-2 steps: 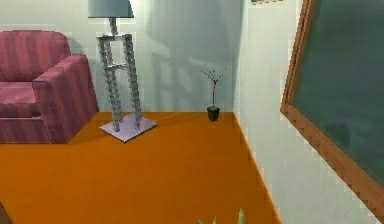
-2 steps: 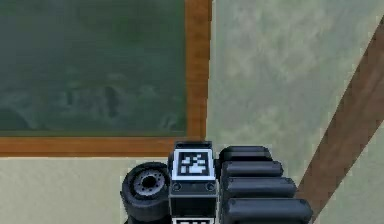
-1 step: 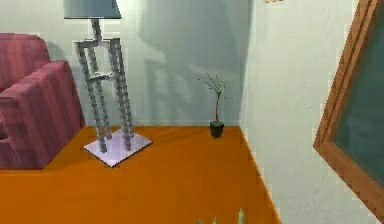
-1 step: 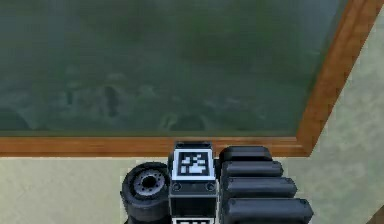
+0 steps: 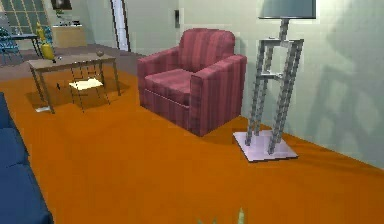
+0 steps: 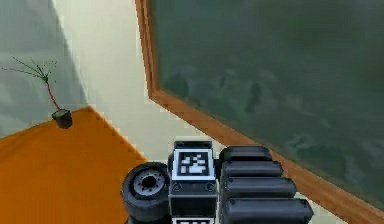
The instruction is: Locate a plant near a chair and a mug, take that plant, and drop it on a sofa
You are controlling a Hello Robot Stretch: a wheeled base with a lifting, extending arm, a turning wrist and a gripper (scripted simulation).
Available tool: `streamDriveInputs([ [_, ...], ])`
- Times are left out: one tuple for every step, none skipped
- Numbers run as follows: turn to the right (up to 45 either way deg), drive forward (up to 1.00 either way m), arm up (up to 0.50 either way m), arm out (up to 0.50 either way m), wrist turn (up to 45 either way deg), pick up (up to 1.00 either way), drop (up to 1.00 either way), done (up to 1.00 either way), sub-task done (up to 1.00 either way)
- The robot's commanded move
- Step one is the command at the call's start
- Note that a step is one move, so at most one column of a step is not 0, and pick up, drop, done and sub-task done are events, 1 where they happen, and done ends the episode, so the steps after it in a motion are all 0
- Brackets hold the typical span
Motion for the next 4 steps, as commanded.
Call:
streamDriveInputs([
  [-12.0, 0.0, 0.0, 0.0, 0.0, 0.0, 0.0, 0.0, 0.0],
  [0.0, 0.7, 0.0, 0.0, 0.0, 0.0, 0.0, 0.0, 0.0],
  [-33.0, 0.0, 0.0, 0.0, 0.0, 0.0, 0.0, 0.0, 0.0],
  [0.0, 1.0, 0.0, 0.0, 0.0, 0.0, 0.0, 0.0, 0.0],
])
